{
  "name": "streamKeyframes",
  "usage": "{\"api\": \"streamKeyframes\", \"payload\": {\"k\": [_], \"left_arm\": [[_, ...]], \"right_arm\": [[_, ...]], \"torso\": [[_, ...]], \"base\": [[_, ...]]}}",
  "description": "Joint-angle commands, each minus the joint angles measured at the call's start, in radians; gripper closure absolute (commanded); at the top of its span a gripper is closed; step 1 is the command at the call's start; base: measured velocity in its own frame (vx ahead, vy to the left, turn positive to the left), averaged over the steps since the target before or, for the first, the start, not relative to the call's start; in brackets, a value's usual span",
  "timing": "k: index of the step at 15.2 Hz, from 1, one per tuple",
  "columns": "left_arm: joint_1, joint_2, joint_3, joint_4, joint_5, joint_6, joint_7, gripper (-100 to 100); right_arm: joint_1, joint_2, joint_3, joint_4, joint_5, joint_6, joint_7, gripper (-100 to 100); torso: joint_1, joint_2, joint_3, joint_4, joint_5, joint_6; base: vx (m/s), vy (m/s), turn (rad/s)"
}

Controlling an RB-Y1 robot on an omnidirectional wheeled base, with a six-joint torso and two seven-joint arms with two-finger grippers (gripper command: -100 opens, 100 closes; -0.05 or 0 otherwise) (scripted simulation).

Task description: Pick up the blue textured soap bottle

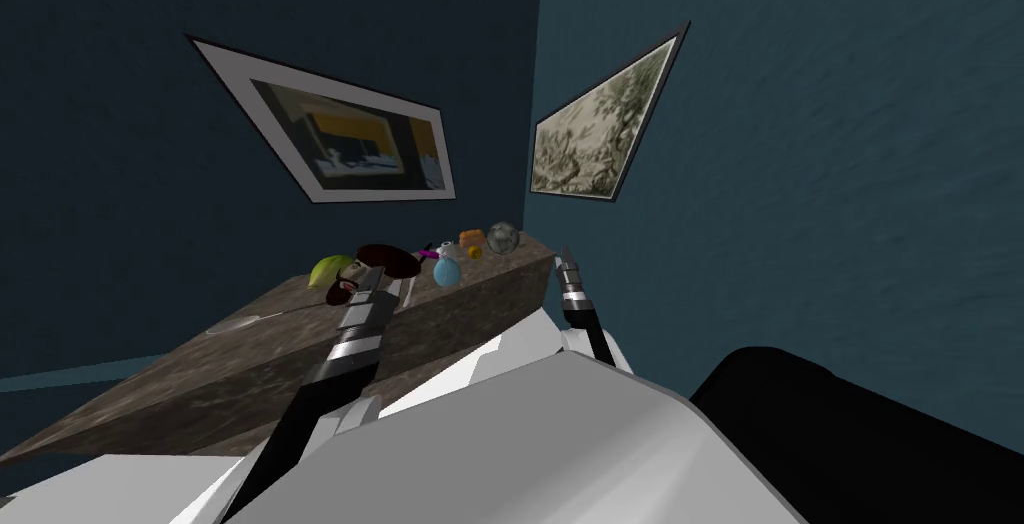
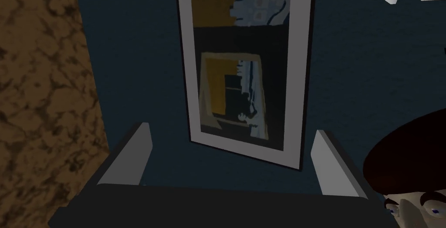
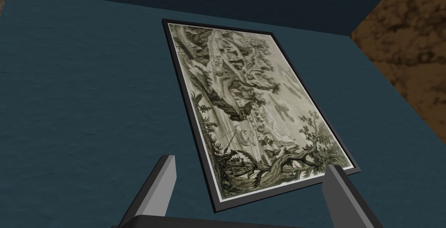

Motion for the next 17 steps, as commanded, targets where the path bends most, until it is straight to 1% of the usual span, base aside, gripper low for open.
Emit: {"api": "streamKeyframes", "payload": {"k": [1,2,3,4,5,6,7,8,10,11,12,13,14,15,16,17], "left_arm": [[-0.009,0.025,0.002,0.002,0.012,0.028,0.018,-100],[-0.023,0.055,0.004,0.003,0.03,0.064,0.04,-100],[-0.023,0.055,0.004,0.003,0.03,0.065,0.04,-100],[-0.038,0.085,0.006,0.005,0.049,0.099,0.064,-100],[-0.038,0.085,0.006,0.005,0.049,0.107,0.064,-100],[-0.054,0.113,0.008,0.006,0.07,0.138,0.091,-100],[-0.054,0.113,0.008,0.006,0.07,0.153,0.091,-100],[-0.072,0.141,0.011,0.008,0.093,0.177,0.12,-100],[-0.072,0.141,0.011,0.008,0.093,0.203,0.12,-100],[-0.091,0.169,0.013,0.01,0.118,0.234,0.151,-100],[-0.091,0.169,0.013,0.01,0.118,0.255,0.151,-100],[-0.091,0.169,0.013,0.01,0.118,0.256,0.151,-100],[-0.111,0.195,0.016,0.012,0.144,0.293,0.184,-100],[-0.111,0.195,0.016,0.012,0.144,0.31,0.184,-100],[-0.111,0.195,0.016,0.012,0.144,0.312,0.184,-100],[-0.133,0.222,0.019,0.014,0.171,0.345,0.219,-100]], "right_arm": [[0.0,0.0,0.0,0.0,0.0,0.0,0.0,0],[0.0,0.0,0.0,0.0,0.0,0.0,0.0,0],[0.0,0.0,0.0,0.0,0.0,0.0,0.0,0],[0.0,0.0,0.0,0.0,0.0,0.0,0.0,0],[0.0,0.0,0.0,0.0,0.0,0.0,0.0,0],[0.0,0.0,0.0,0.0,0.0,0.0,0.0,0],[0.0,0.0,0.0,0.0,0.0,0.0,0.0,0],[0.0,0.0,0.0,0.0,0.0,0.0,0.0,0],[0.0,0.0,0.0,0.0,0.0,0.0,0.0,0],[0.0,0.0,0.0,0.0,0.0,0.0,0.0,0],[0.0,0.0,0.0,0.0,0.0,0.0,0.0,0],[0.0,0.0,0.0,0.0,0.0,0.0,0.0,0],[0.0,0.0,0.0,0.0,0.0,0.0,0.0,0],[0.0,0.0,0.0,0.0,0.0,0.0,0.0,0],[0.0,0.0,0.0,0.0,0.0,0.0,0.0,0],[0.0,0.0,0.0,0.0,0.0,0.0,0.0,0]], "torso": [[0.0,0.0,0.0,0.0,0.0,0.0],[0.0,0.0,0.0,0.0,0.0,0.0],[0.0,0.0,0.0,0.0,0.0,0.0],[0.0,0.0,0.0,0.0,0.0,0.0],[0.0,0.0,0.0,0.0,0.0,0.0],[0.0,0.0,0.0,0.0,0.0,0.0],[0.001,0.0,0.0,0.0,0.0,0.0],[0.0,0.0,0.0,0.0,0.0,0.0],[0.0,-0.001,0.0,0.0,0.0,0.0],[0.0,0.0,0.0,0.0,0.0,0.0],[0.0,-0.001,0.0,0.0,0.0,0.0],[0.0,-0.001,0.0,0.0,0.0,0.0],[0.0,0.0,0.0,0.0,0.0,0.0],[0.0,-0.001,0.0,0.0,0.0,0.0],[0.0,-0.001,0.0,0.0,0.0,0.0],[0.0,0.0,0.0,0.0,0.0,0.0]], "base": [[0.019,0.018,-0.043],[0.022,0.019,-0.053],[0.02,0.022,-0.047],[0.02,0.027,-0.064],[0.019,0.025,-0.055],[0.018,0.026,-0.061],[0.02,0.026,-0.054],[0.021,0.025,-0.069],[0.02,0.02,-0.04],[0.02,0.018,-0.062],[0.023,0.022,-0.062],[0.017,0.017,-0.022],[0.019,0.02,-0.057],[0.022,0.023,-0.072],[0.017,0.019,-0.029],[0.017,0.022,-0.056]]}}
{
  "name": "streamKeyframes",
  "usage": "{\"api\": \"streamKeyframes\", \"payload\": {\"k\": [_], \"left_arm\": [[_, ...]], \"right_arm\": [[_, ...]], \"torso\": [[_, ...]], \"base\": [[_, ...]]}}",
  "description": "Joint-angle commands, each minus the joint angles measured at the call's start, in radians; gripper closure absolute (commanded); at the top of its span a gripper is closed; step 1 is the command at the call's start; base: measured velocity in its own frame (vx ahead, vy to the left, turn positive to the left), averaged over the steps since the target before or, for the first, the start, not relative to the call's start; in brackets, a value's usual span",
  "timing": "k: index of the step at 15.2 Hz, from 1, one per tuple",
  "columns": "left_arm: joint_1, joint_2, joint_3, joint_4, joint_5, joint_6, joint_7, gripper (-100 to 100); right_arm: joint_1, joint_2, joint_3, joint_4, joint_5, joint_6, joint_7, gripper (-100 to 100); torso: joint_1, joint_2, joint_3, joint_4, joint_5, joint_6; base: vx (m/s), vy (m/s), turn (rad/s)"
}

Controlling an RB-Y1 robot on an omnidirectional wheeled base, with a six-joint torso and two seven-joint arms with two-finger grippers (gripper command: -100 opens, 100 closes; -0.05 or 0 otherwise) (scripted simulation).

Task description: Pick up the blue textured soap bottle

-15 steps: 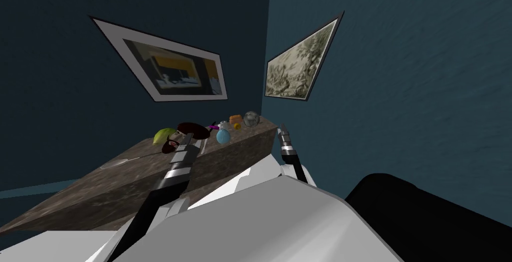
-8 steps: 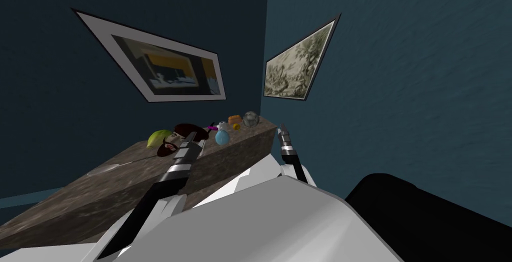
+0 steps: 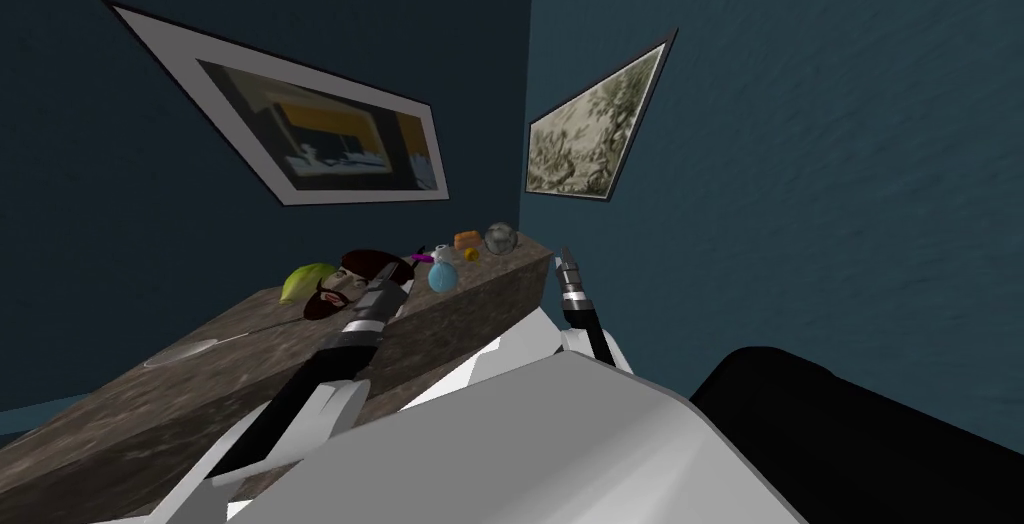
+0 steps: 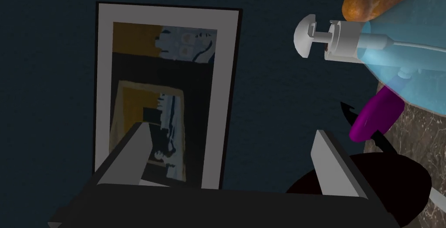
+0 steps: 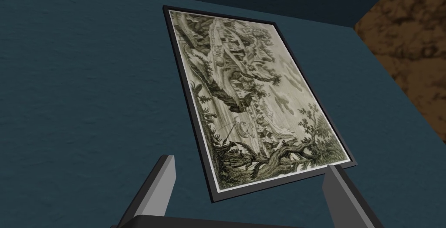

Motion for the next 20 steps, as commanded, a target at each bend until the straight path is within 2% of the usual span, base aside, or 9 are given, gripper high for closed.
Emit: {"api": "streamKeyframes", "payload": {"k": [1,5,6,8,9,12,16,19,20], "left_arm": [[-0.015,0.019,0.003,0.0,0.02,0.05,0.028,-100],[-0.037,0.045,0.006,0.002,0.049,0.12,0.064,-100],[-0.06,0.07,0.009,0.004,0.079,0.15,0.102,-100],[-0.06,0.07,0.009,0.004,0.079,0.185,0.102,-100],[-0.084,0.094,0.013,0.006,0.109,0.208,0.141,-100],[-0.084,0.094,0.013,0.006,0.109,0.251,0.141,-100],[-0.133,0.14,0.02,0.011,0.173,0.345,0.221,-100],[-0.133,0.14,0.02,0.011,0.173,0.388,0.221,-100],[-0.159,0.162,0.023,0.013,0.206,0.421,0.262,-100]], "right_arm": [[0.0,0.0,0.0,0.0,0.0,0.0,0.0,0],[0.0,0.0,0.0,0.0,0.0,0.0,0.0,0],[0.0,0.0,0.0,0.0,0.0,0.0,0.0,0],[0.0,0.0,0.0,0.0,0.0,0.0,0.0,0],[0.0,0.0,0.0,0.0,0.0,0.0,0.0,0],[0.0,0.0,0.0,0.0,0.0,0.0,0.0,0],[0.0,0.0,0.0,0.0,0.0,0.0,0.0,0],[0.0,0.0,0.0,0.0,0.0,0.0,0.0,0],[0.0,0.0,0.0,0.0,0.0,0.0,0.0,0]], "torso": [[0.0,0.0,0.0,0.0,0.0,0.0],[0.0,0.0,0.0,0.0,0.0,0.0],[0.0,0.0,0.0,0.0,0.0,0.0],[0.0,0.0,0.0,0.0,0.0,0.0],[0.0,0.0,0.0,0.0,0.0,0.0],[0.0,0.0,0.0,0.0,0.0,0.0],[0.0,0.0,0.0,0.0,0.0,0.0],[0.0,0.0,0.0,0.0,0.0,0.0],[0.0,0.0,0.0,0.0,0.0,0.0]], "base": [[0.02,0.024,-0.071],[0.019,0.022,-0.049],[0.019,0.026,-0.077],[0.021,0.025,-0.051],[0.022,0.023,-0.053],[0.017,0.024,-0.041],[0.018,0.023,-0.065],[0.019,0.024,-0.036],[0.015,0.018,-0.069]]}}
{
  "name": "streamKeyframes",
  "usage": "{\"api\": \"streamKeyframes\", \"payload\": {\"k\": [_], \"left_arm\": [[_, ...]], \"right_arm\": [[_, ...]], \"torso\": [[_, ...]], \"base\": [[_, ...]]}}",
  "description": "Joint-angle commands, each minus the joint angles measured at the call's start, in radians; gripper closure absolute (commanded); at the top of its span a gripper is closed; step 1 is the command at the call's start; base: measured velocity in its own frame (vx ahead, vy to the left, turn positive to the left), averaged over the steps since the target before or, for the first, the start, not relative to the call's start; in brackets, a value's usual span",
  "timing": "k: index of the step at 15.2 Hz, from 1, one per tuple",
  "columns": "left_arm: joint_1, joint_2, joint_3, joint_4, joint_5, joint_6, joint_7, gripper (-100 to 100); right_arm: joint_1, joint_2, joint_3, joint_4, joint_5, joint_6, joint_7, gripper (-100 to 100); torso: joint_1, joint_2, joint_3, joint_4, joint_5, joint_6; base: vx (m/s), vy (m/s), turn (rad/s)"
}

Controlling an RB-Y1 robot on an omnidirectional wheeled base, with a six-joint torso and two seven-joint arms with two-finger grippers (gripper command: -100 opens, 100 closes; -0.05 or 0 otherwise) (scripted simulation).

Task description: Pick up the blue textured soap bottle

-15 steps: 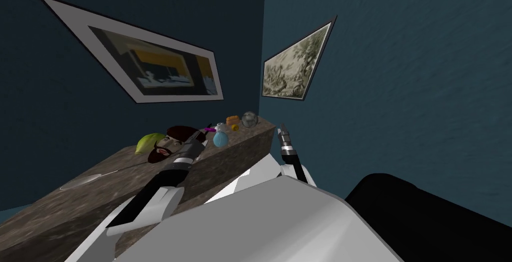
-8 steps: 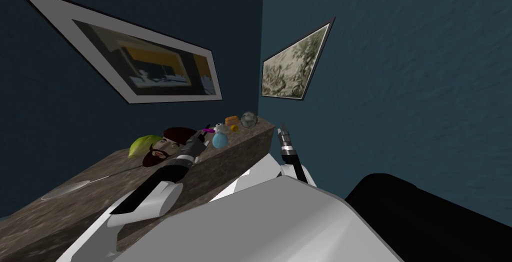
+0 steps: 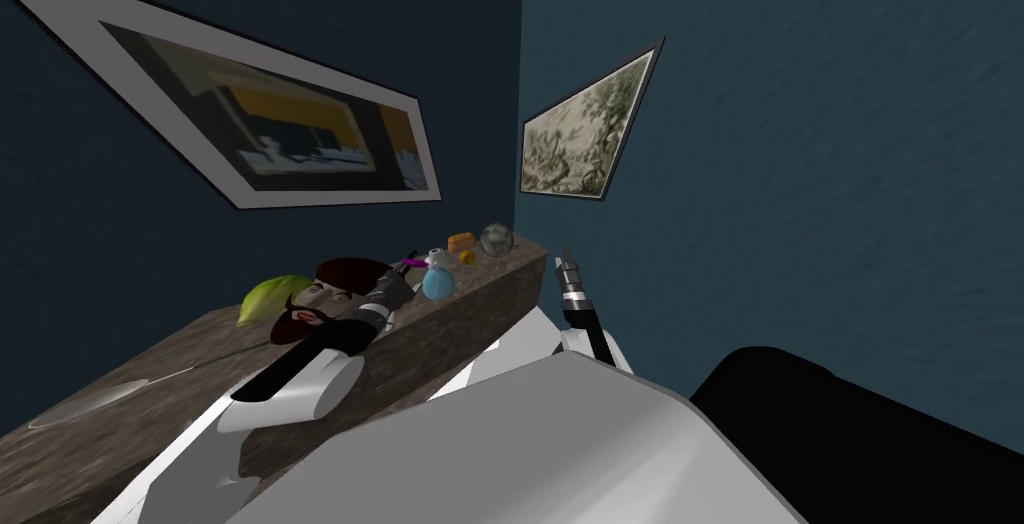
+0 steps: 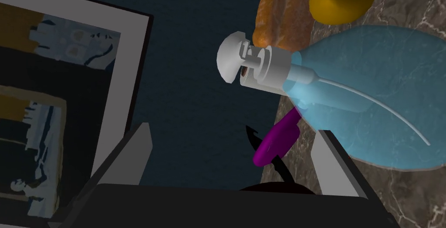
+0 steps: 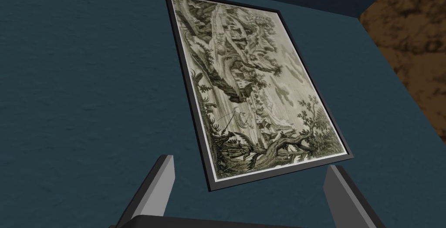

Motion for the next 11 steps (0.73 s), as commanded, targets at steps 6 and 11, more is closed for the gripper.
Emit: {"api": "streamKeyframes", "payload": {"k": [6,11], "left_arm": [[-0.043,0.035,0.005,0.004,0.055,0.14,0.073,-100],[-0.095,0.076,0.013,0.009,0.121,0.244,0.157,-100]], "right_arm": [[0.0,0.0,0.0,0.0,0.0,0.0,0.0,0],[0.0,0.0,0.0,0.0,0.0,0.0,0.0,0]], "torso": [[0.0,0.0,0.0,0.0,0.0,0.0],[0.0,0.0,0.0,0.0,0.0,0.0]], "base": [[0.016,0.021,-0.054],[0.019,0.027,-0.054]]}}
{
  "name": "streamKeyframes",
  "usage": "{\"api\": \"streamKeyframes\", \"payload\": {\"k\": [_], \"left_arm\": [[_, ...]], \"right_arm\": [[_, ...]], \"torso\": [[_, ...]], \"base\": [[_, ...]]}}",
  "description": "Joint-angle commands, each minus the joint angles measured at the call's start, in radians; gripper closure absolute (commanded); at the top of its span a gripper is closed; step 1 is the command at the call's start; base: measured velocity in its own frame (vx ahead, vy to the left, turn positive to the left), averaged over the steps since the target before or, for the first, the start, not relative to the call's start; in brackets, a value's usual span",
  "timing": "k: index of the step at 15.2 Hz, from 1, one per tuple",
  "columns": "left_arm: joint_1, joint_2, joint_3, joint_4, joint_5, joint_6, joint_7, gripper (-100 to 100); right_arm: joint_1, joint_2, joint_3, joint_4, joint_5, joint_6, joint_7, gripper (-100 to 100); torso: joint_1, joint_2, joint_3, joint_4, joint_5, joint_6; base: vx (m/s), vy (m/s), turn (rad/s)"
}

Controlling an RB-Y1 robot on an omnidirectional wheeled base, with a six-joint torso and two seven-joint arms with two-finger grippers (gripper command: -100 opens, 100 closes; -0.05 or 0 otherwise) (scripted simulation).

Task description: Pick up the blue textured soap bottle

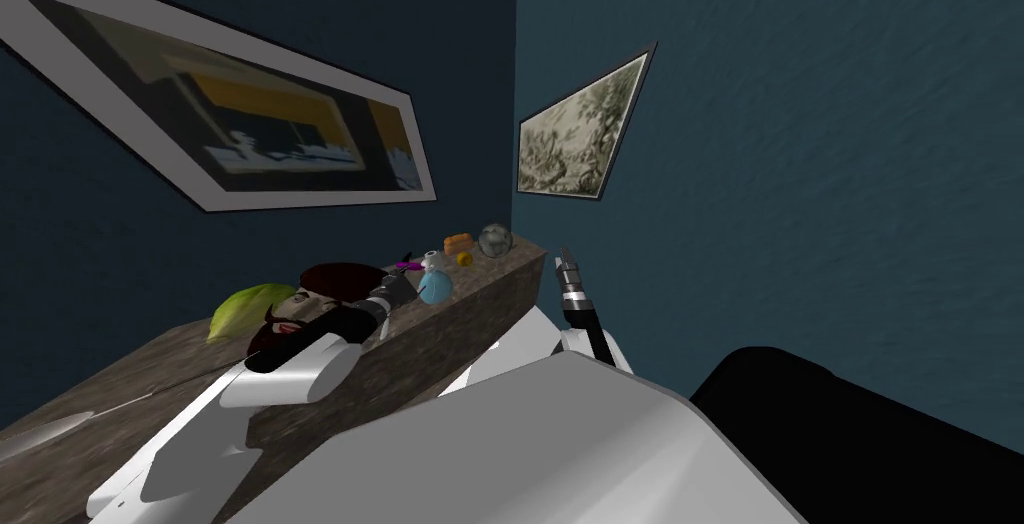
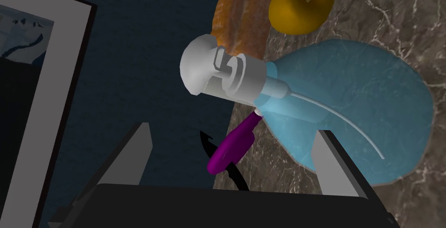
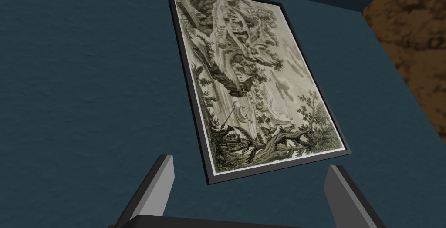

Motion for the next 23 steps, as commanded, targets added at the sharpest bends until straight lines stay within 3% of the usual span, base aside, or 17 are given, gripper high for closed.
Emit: {"api": "streamKeyframes", "payload": {"k": [1,3,4,7,8,10,11,14,15,18,19,21,22,23], "left_arm": [[-0.017,0.013,0.002,0.004,0.023,0.05,0.031,-100],[-0.017,0.013,0.002,0.004,0.023,0.07,0.031,-100],[-0.043,0.032,0.005,0.006,0.056,0.104,0.074,-100],[-0.043,0.032,0.005,0.006,0.056,0.142,0.074,-100],[-0.069,0.051,0.009,0.009,0.09,0.179,0.116,-100],[-0.069,0.051,0.009,0.009,0.09,0.214,0.116,-100],[-0.095,0.068,0.013,0.011,0.123,0.238,0.157,-100],[-0.095,0.068,0.013,0.011,0.123,0.285,0.157,-100],[-0.121,0.085,0.016,0.014,0.155,0.318,0.199,-100],[-0.121,0.085,0.016,0.014,0.155,0.356,0.199,-100],[-0.146,0.101,0.02,0.016,0.188,0.393,0.239,-100],[-0.146,0.101,0.02,0.016,0.188,0.425,0.239,-100],[-0.17,0.117,0.023,0.019,0.219,0.45,0.279,-100],[-0.17,0.117,0.023,0.019,0.219,0.47,0.279,-100]], "right_arm": [[0.0,0.0,0.0,0.0,0.0,0.0,0.0,0],[0.0,0.0,0.0,0.0,0.0,0.0,0.0,0],[0.0,0.0,0.0,0.0,0.0,0.0,0.0,0],[0.0,0.0,0.0,0.0,0.0,0.0,0.0,0],[0.0,0.0,0.0,0.0,0.0,0.0,0.0,0],[0.0,0.0,0.0,0.0,0.0,0.0,0.0,0],[0.0,0.0,0.0,0.0,0.0,0.0,0.0,0],[0.0,0.0,0.0,0.0,0.0,0.0,0.0,0],[0.0,0.0,0.0,0.0,0.0,0.0,0.0,0],[0.0,0.0,0.0,0.0,0.0,0.0,0.0,0],[0.0,0.0,0.0,0.0,0.0,0.0,0.0,0],[0.0,0.0,0.0,0.0,0.0,0.0,0.0,0],[0.0,0.0,0.0,0.0,0.0,0.0,0.0,0],[0.0,0.0,0.0,0.0,0.0,0.0,0.0,0]], "torso": [[0.0,0.0,0.0,0.0,0.0,0.0],[0.0,0.0,0.0,0.0,0.0,0.0],[0.0,0.0,0.0,0.0,0.0,-0.001],[0.0,0.0,0.0,0.0,0.0,0.0],[0.0,0.0,0.0,0.0,0.0,-0.001],[0.0,0.0,0.0,0.0,0.0,0.0],[0.0,0.0,0.0,0.0,0.0,0.0],[0.001,0.0,0.0,0.0,0.0,-0.001],[0.0,0.0,0.0,0.0,0.0,-0.001],[0.0,0.0,0.0,0.0,0.0,0.0],[0.0,0.0,0.0,0.0,0.0,-0.001],[0.0,0.0,0.0,0.0,0.0,0.0],[0.0,0.0,0.0,0.0,0.0,-0.001],[0.0,0.0,0.0,0.0,0.0,0.0]], "base": [[0.021,0.026,-0.097],[0.014,0.018,-0.011],[0.02,0.018,-0.064],[0.017,0.022,-0.043],[0.016,0.02,-0.056],[0.02,0.028,-0.08],[0.024,0.033,-0.077],[0.017,0.026,-0.034],[0.012,0.018,-0.057],[0.015,0.02,-0.047],[0.016,0.017,-0.081],[0.017,0.026,-0.056],[0.025,0.031,-0.052],[0.027,0.035,-0.073]]}}
